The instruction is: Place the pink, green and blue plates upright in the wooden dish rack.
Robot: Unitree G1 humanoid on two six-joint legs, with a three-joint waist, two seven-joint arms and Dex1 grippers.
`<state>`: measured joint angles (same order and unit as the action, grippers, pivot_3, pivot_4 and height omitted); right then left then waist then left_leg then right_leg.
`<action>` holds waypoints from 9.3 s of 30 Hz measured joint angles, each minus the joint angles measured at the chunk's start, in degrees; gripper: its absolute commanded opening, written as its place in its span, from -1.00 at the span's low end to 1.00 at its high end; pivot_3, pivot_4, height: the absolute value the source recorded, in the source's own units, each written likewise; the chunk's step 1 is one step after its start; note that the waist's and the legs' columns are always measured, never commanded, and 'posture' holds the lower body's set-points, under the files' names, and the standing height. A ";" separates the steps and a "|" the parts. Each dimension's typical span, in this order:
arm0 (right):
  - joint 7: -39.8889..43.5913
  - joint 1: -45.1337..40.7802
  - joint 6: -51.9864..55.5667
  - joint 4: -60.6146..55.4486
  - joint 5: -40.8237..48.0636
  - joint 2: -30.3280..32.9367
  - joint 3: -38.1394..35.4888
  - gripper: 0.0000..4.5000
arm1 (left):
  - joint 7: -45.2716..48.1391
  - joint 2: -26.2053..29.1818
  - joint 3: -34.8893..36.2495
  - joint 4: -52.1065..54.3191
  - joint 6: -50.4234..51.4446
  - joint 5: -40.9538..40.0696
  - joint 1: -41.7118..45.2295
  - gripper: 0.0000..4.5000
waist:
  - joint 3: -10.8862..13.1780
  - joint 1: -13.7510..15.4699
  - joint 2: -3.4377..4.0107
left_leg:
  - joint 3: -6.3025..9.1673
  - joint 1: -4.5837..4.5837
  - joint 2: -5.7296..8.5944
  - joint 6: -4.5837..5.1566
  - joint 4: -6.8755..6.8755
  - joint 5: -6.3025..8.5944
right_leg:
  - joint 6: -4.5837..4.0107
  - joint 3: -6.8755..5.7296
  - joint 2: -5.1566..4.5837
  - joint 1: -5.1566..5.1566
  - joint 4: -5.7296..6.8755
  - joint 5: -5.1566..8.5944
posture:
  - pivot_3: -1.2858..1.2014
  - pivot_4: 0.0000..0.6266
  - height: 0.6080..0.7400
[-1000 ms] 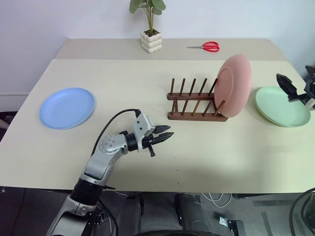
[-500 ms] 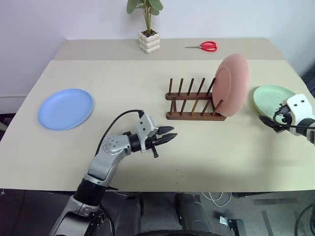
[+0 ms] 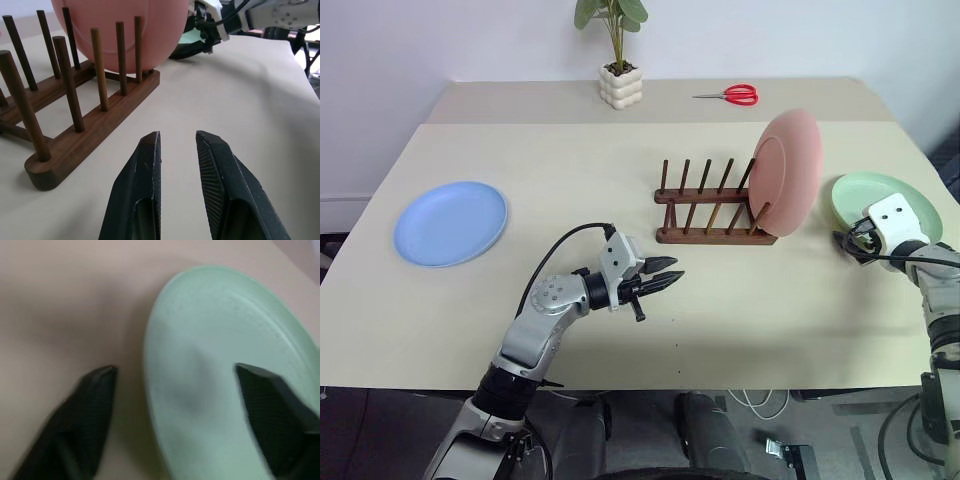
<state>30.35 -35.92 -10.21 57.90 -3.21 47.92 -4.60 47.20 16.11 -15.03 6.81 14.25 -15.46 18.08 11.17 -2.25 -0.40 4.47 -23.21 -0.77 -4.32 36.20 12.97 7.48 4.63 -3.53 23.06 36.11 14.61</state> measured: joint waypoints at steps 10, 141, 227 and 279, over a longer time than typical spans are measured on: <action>-3.20 -0.07 -2.77 2.17 -0.99 -0.55 0.59 -0.99 | 0.06 -0.20 0.00 0.02 0.05 0.01 0.00 -0.51 | 0.00 -0.32 0.02 | 0.01 0.02 0.01 0.00 -0.05 0.00 | 0.13 0.00 0.00 0.01 0.00 -0.07 | 0.03 -0.52 0.85; 16.44 0.42 31.27 -76.68 35.44 -12.66 8.87 1.00 | -41.00 10.13 41.29 -0.32 17.43 -0.45 0.75 0.98 | 0.24 -0.22 -0.22 | 0.26 -0.22 -0.09 0.01 -0.12 0.01 | 0.18 -0.22 0.08 0.29 0.04 -0.08 | 0.03 -0.52 0.85; 3.97 -7.80 -9.68 -50.92 -17.10 -22.66 23.09 -1.00 | -51.27 -8.41 24.30 19.22 25.87 -1.42 22.67 0.31 | 0.17 1.14 -0.70 | 0.32 -0.21 -0.05 -0.17 -0.14 -0.09 | 0.15 -0.34 0.02 0.25 0.05 -0.13 | 0.03 -0.52 0.85; -18.91 -0.38 51.17 -72.48 63.58 -37.76 -7.84 -1.00 | -15.59 6.43 13.59 18.34 10.21 -7.57 -11.01 0.99 | 0.19 -0.23 -0.59 | 0.34 -0.20 -0.10 -0.14 -0.20 -0.07 | -0.11 -0.34 0.06 0.31 0.16 -0.03 | 0.03 -0.52 0.85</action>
<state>11.45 -36.30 40.96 -14.58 60.37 10.16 -12.45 31.61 22.54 -1.44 25.14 24.45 -23.03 7.07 11.37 -2.48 -0.99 4.81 -23.41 -0.88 -4.46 36.00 12.90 7.37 4.30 -3.47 23.37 36.27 14.59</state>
